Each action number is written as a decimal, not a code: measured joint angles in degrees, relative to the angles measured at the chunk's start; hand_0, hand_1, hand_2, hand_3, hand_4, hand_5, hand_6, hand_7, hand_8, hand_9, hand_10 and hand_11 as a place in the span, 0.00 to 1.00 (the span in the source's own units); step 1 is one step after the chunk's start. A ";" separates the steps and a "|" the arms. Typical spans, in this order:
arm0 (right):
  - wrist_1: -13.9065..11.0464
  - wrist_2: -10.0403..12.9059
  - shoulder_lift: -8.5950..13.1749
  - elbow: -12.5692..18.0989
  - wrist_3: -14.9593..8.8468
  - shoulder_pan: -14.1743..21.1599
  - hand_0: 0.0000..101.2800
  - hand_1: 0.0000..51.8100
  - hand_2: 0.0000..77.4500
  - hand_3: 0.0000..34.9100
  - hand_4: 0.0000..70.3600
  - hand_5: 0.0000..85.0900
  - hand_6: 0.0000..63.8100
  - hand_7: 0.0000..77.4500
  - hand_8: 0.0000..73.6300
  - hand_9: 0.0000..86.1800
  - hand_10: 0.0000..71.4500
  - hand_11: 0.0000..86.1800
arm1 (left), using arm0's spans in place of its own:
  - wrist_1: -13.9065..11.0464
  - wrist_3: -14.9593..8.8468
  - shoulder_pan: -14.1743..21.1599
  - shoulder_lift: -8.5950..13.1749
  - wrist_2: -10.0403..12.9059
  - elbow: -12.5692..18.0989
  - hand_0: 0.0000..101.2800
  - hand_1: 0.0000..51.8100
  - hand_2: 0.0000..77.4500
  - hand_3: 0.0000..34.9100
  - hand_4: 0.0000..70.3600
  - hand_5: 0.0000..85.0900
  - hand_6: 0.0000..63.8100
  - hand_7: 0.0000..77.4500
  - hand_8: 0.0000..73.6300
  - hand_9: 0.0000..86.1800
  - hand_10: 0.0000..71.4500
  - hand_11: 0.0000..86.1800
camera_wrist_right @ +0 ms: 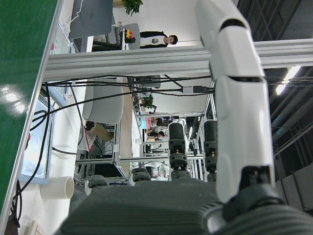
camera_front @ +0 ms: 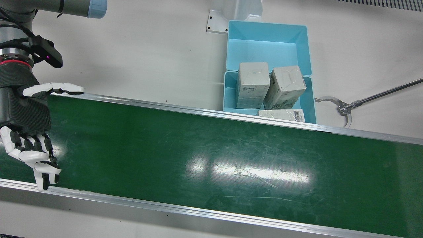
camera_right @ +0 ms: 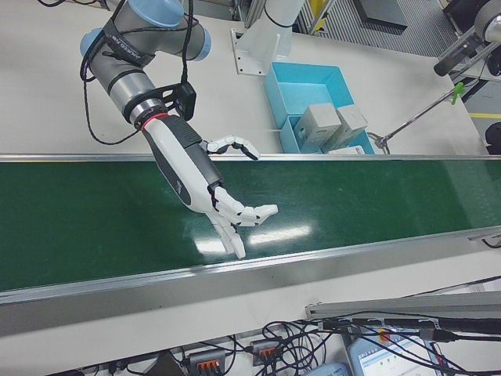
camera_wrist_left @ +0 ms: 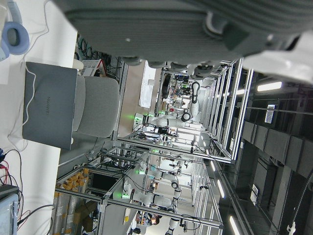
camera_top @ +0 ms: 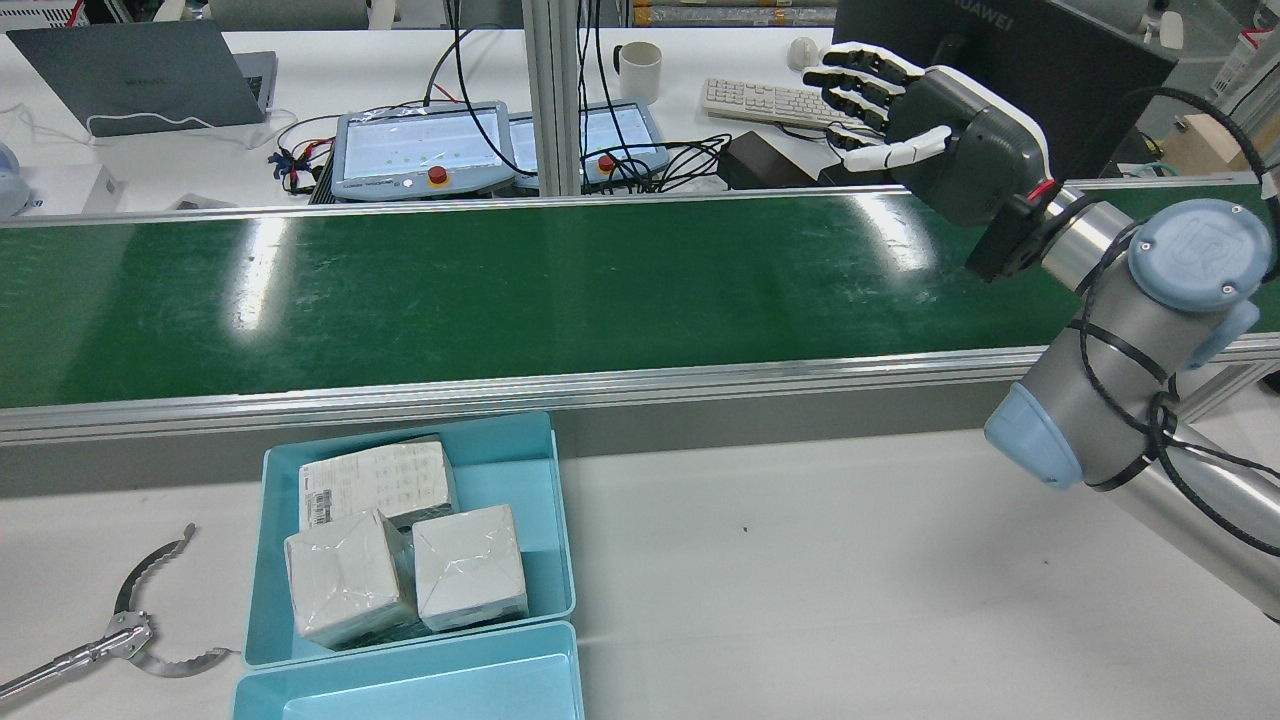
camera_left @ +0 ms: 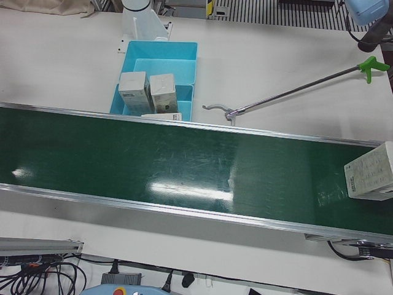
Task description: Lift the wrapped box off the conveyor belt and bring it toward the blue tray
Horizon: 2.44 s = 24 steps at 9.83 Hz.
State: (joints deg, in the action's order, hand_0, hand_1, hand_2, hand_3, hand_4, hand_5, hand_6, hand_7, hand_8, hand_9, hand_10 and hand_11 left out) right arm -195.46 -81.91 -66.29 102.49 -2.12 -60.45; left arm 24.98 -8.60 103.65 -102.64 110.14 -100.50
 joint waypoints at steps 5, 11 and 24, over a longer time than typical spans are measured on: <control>0.15 -1.42 -0.71 0.09 -0.05 0.70 0.50 0.34 0.23 0.65 0.16 0.36 0.06 0.32 0.00 0.08 0.00 0.02 | 0.00 0.00 0.00 0.00 0.00 0.00 0.00 0.00 0.01 0.00 0.00 0.01 0.00 0.00 0.00 0.00 0.01 0.00; 0.69 -1.62 -0.94 0.05 0.34 0.85 0.49 0.34 0.23 0.42 0.14 0.38 0.06 0.30 0.00 0.06 0.00 0.01 | 0.00 0.00 0.00 0.00 0.00 0.00 0.00 0.00 0.01 0.00 0.00 0.01 0.00 0.00 0.00 0.00 0.01 0.00; 0.64 -1.67 -0.97 0.11 0.34 0.86 0.49 0.34 0.24 0.46 0.15 0.40 0.04 0.30 0.00 0.06 0.00 0.01 | 0.00 0.00 0.00 0.00 0.00 0.00 0.00 0.00 0.01 0.00 0.00 0.01 0.00 0.00 0.00 0.00 0.01 0.00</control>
State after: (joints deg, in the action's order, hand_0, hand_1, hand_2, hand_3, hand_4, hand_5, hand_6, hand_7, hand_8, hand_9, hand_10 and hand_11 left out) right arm -194.81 -83.59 -67.27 102.59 -1.78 -59.59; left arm 24.98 -8.60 103.65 -102.64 110.14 -100.50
